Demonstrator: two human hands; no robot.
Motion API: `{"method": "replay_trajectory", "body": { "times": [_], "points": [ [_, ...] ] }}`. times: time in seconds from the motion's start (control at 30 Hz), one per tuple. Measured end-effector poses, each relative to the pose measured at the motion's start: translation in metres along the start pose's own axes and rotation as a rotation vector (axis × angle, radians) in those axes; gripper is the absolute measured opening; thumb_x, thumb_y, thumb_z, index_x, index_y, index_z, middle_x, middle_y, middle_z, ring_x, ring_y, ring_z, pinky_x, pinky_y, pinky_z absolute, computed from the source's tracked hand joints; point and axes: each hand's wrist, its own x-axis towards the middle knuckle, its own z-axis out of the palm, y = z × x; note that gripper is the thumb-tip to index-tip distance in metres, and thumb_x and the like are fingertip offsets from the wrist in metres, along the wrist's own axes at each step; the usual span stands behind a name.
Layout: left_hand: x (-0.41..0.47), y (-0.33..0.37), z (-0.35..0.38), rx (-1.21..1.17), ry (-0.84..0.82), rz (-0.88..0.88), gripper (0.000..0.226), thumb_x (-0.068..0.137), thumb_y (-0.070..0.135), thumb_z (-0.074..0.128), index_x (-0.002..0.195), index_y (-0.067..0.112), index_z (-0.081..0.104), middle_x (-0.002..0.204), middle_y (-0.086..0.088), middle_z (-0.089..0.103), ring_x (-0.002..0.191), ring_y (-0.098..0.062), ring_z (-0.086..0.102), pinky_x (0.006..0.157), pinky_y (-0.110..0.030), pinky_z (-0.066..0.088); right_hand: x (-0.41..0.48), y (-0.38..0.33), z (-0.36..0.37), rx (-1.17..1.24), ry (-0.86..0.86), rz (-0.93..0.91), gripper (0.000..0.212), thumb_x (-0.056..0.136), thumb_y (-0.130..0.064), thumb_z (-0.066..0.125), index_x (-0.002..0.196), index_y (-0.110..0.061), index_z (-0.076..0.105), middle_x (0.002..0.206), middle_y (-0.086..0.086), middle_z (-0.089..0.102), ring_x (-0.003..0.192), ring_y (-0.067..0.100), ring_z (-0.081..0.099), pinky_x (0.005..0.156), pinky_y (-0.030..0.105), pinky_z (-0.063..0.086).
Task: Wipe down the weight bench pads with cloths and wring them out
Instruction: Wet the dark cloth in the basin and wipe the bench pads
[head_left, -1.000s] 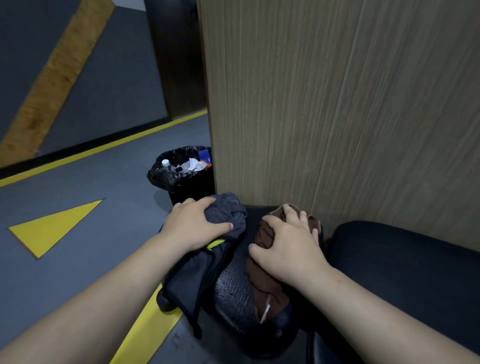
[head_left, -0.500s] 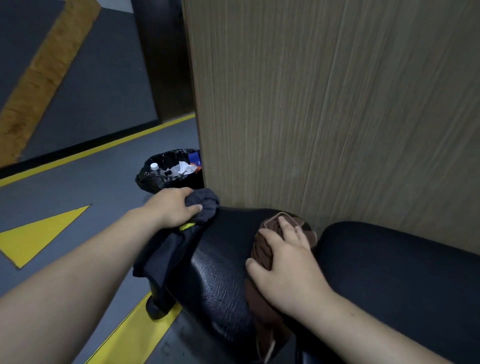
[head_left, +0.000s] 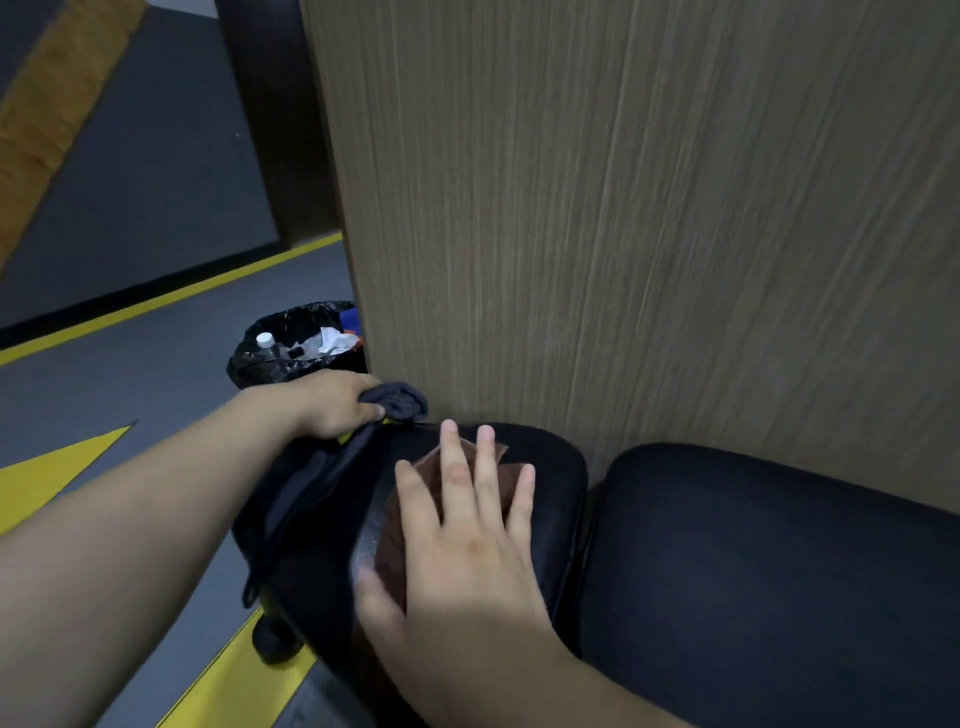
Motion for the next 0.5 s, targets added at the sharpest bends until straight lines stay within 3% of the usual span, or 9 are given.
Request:
{"method": "replay_trajectory", "body": {
  "times": [0.07,0.2,0.3,0.4,0.5],
  "points": [
    [0.016,0.027,-0.001,0.042,-0.062,0.045,0.042,0.099,0.039,0.052,0.137,0.020,0.054,0.137,-0.006,0.059,0.125,-0.026,0.053,0.098,-0.028,0.041,-0.013,0.005,-0.007,0.040,0.122,-0.099,0.070,0.070,-0.054,0.050,0.132,-0.021,0.057,0.156,0.017,0.035,0.148,0.040,0.021,0.108,0.071,0.027],
    [0.040,0.085,0.001,0.056,-0.175,0.139,0.043,0.101,0.038,0.049,0.137,0.016,0.054,0.139,-0.008,0.057,0.126,-0.026,0.053,0.098,-0.028,0.040,-0.032,0.038,-0.037,0.047,0.224,-0.148,0.064,0.070,-0.048,0.053,0.129,-0.025,0.056,0.156,0.012,0.037,0.148,0.037,0.023,0.108,0.067,0.025],
    [0.046,0.112,0.002,0.013,-0.194,0.200,0.042,0.101,0.041,0.048,0.133,0.015,0.058,0.134,-0.009,0.060,0.121,-0.027,0.055,0.100,-0.033,0.043,-0.041,0.072,-0.054,0.086,0.150,-0.039,0.061,0.078,-0.050,0.050,0.135,-0.029,0.049,0.160,0.004,0.030,0.152,0.026,0.009,0.115,0.057,0.014],
    [0.046,0.135,0.002,-0.029,-0.217,0.255,0.039,0.101,0.044,0.048,0.129,0.020,0.059,0.129,-0.005,0.062,0.117,-0.025,0.057,0.102,-0.038,0.044,-0.045,0.099,-0.070,0.082,0.103,0.120,0.070,0.081,-0.061,0.032,0.145,-0.034,0.040,0.163,-0.010,0.015,0.150,0.007,-0.009,0.119,0.038,-0.005],
    [0.044,0.159,0.002,-0.007,-0.235,0.294,0.042,0.100,0.045,0.048,0.134,0.021,0.057,0.130,-0.003,0.060,0.119,-0.025,0.055,0.101,-0.036,0.043,-0.045,0.120,-0.081,0.060,0.081,0.171,0.064,0.091,-0.057,0.036,0.149,-0.033,0.031,0.163,-0.012,0.013,0.150,0.006,-0.008,0.122,0.033,-0.002]
  ]
}}
